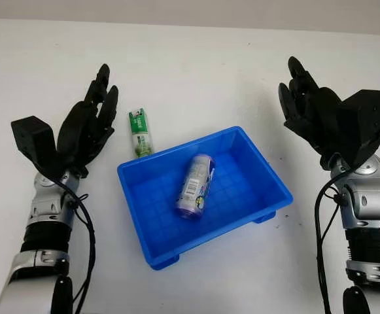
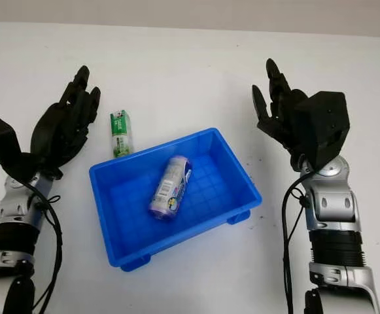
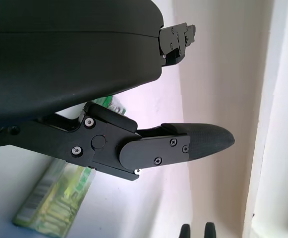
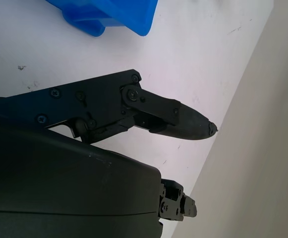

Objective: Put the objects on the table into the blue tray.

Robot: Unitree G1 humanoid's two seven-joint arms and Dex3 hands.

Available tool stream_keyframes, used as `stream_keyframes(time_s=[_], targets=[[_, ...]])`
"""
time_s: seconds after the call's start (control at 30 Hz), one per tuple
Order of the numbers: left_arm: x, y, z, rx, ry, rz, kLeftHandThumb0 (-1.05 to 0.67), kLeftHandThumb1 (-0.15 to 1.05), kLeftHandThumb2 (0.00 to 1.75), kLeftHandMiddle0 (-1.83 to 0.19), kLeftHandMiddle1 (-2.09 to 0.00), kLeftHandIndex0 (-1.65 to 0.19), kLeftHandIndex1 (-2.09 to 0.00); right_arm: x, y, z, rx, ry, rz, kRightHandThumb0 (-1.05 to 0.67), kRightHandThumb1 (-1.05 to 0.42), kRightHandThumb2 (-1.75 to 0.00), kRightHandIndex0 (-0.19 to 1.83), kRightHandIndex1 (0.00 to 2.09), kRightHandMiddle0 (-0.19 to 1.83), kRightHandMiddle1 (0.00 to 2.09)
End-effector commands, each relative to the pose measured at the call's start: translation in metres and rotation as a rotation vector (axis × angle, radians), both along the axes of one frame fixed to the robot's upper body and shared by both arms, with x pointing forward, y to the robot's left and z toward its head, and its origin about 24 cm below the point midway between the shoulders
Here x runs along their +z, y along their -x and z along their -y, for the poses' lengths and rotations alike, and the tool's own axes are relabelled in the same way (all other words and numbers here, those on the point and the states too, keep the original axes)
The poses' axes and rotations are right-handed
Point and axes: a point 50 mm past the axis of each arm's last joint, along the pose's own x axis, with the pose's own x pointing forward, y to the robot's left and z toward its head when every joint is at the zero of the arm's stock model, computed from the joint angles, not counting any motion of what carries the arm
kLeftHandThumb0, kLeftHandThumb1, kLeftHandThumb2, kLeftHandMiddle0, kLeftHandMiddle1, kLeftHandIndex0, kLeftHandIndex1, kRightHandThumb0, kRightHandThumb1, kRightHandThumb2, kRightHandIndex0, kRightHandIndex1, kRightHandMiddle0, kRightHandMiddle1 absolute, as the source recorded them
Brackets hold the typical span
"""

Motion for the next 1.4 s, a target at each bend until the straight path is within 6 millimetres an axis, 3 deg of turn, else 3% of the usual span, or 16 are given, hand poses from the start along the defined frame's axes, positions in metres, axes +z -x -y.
stream_keyframes(time_s=[0.0,0.07,0.2,0.3,0.57,0.7,0.87,1.07,1.37], targets=[[0.024,-0.004,-0.010,-0.014,-0.059,0.059,-0.64,1.05,0.37,0.11,-0.06,0.11,-0.06,-0.002,0.002,0.000,0.004,-0.015,0.009,-0.67,-1.05,-0.70,-0.19,0.01,-0.19,0.01],[0.039,-0.006,-0.017,-0.023,-0.136,0.094,-0.61,1.05,0.25,0.10,-0.06,0.10,-0.06,-0.001,0.002,0.000,0.006,-0.017,0.008,-0.67,-1.05,-0.69,-0.19,0.01,-0.19,0.01],[0.070,-0.008,-0.031,-0.027,-0.327,0.154,-0.52,0.92,0.05,0.05,-0.07,0.05,-0.08,-0.001,0.002,0.000,0.008,-0.022,0.006,-0.67,-1.05,-0.68,-0.19,0.01,-0.18,0.03],[0.080,-0.008,-0.035,-0.039,-0.416,0.161,-0.51,0.89,0.04,0.03,-0.06,0.03,-0.07,-0.001,0.002,0.000,0.005,-0.021,0.001,-0.67,-1.05,-0.68,-0.19,0.02,-0.17,0.04],[0.108,-0.006,-0.031,-0.065,-0.852,0.224,-0.48,0.86,0.05,0.01,-0.07,0.01,-0.07,-0.001,0.002,0.001,0.006,-0.024,0.001,-0.66,-1.05,-0.67,-0.19,0.03,-0.17,0.05],[0.110,-0.006,-0.024,-0.139,-0.962,0.221,-0.35,0.83,0.04,-0.03,-0.07,-0.01,-0.07,-0.001,0.002,0.001,0.008,-0.023,-0.005,-0.66,-1.05,-0.67,-0.19,0.04,-0.17,0.05],[0.108,-0.002,-0.010,-0.221,-1.196,0.234,-0.23,0.88,0.07,0.02,-0.04,-0.03,-0.06,-0.001,0.001,0.002,0.009,-0.021,-0.007,-0.66,-1.05,-0.67,-0.19,0.04,-0.17,0.05],[0.105,0.004,0.002,-0.283,-1.326,0.366,-0.15,0.88,0.06,0.02,-0.05,-0.03,-0.06,-0.001,0.000,0.002,0.005,-0.022,-0.011,-0.65,-1.05,-0.67,-0.19,0.05,-0.16,0.06],[0.091,0.009,0.014,-0.344,-1.493,0.546,-0.17,0.92,0.07,-0.03,-0.07,-0.04,-0.06,-0.002,-0.002,0.001,0.026,-0.033,-0.012,-0.65,-1.05,-0.68,-0.19,0.03,-0.16,0.05]])
